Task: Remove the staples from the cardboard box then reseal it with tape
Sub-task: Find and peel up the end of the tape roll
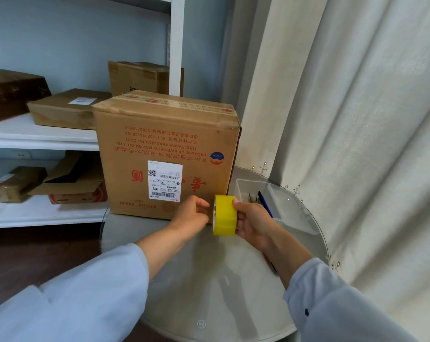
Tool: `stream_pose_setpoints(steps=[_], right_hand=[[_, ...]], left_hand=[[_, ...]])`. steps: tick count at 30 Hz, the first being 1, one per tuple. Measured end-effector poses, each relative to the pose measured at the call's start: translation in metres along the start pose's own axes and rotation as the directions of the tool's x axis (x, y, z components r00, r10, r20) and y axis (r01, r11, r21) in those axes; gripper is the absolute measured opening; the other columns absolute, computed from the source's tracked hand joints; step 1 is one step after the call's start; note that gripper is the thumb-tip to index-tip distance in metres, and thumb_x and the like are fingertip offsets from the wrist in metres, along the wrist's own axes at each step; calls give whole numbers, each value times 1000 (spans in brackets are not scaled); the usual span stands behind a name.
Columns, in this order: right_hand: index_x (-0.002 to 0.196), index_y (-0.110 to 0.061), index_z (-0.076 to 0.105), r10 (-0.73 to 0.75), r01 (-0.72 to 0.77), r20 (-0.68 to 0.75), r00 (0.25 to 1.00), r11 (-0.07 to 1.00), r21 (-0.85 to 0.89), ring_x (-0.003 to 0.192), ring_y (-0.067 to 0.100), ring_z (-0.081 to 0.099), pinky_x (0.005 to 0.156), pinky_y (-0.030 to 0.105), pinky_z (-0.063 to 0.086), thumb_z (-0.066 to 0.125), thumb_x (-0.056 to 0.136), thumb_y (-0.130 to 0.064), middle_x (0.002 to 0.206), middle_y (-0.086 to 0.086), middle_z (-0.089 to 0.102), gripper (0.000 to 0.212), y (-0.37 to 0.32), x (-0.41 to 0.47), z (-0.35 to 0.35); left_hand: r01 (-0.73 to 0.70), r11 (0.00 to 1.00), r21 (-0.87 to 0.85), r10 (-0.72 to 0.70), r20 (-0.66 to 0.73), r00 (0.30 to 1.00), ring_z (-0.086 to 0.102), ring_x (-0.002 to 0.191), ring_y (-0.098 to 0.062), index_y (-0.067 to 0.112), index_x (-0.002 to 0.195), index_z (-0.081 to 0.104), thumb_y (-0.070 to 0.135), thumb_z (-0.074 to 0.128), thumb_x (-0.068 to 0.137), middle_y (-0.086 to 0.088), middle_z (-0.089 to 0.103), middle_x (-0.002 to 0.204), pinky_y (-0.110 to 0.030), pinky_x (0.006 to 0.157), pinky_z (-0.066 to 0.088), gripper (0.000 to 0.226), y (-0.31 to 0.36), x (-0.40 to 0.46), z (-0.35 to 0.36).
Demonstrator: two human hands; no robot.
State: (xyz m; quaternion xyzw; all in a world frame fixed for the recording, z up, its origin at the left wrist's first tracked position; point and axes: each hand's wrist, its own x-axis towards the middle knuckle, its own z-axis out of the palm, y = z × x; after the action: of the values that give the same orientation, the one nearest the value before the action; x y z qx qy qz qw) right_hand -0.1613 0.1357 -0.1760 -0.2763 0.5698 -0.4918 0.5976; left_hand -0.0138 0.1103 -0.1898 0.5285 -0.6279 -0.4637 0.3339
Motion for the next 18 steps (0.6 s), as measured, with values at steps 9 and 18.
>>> stream_pose_setpoints(steps=[9, 18], right_hand=[[96, -8, 59, -42, 34, 103, 994, 996, 77, 77, 22, 66, 73, 34, 53, 44, 94, -14, 77, 6, 72, 16, 1, -4, -9], [128, -4, 51, -18, 20, 105, 994, 1000, -22, 81, 23, 67, 71, 32, 55, 48, 93, -24, 102, 13, 68, 41, 2, -3, -13]], left_hand=[[462, 866, -190, -386, 335, 860, 66, 77, -24, 6, 110, 50, 23, 48, 99, -18, 65, 103, -37, 67, 56, 21, -7, -9, 6], [355, 885, -301, -302, 208, 930, 65, 67, -22, 5, 103, 50, 2, 47, 97, -16, 64, 89, -30, 50, 56, 8, -5, -2, 10]])
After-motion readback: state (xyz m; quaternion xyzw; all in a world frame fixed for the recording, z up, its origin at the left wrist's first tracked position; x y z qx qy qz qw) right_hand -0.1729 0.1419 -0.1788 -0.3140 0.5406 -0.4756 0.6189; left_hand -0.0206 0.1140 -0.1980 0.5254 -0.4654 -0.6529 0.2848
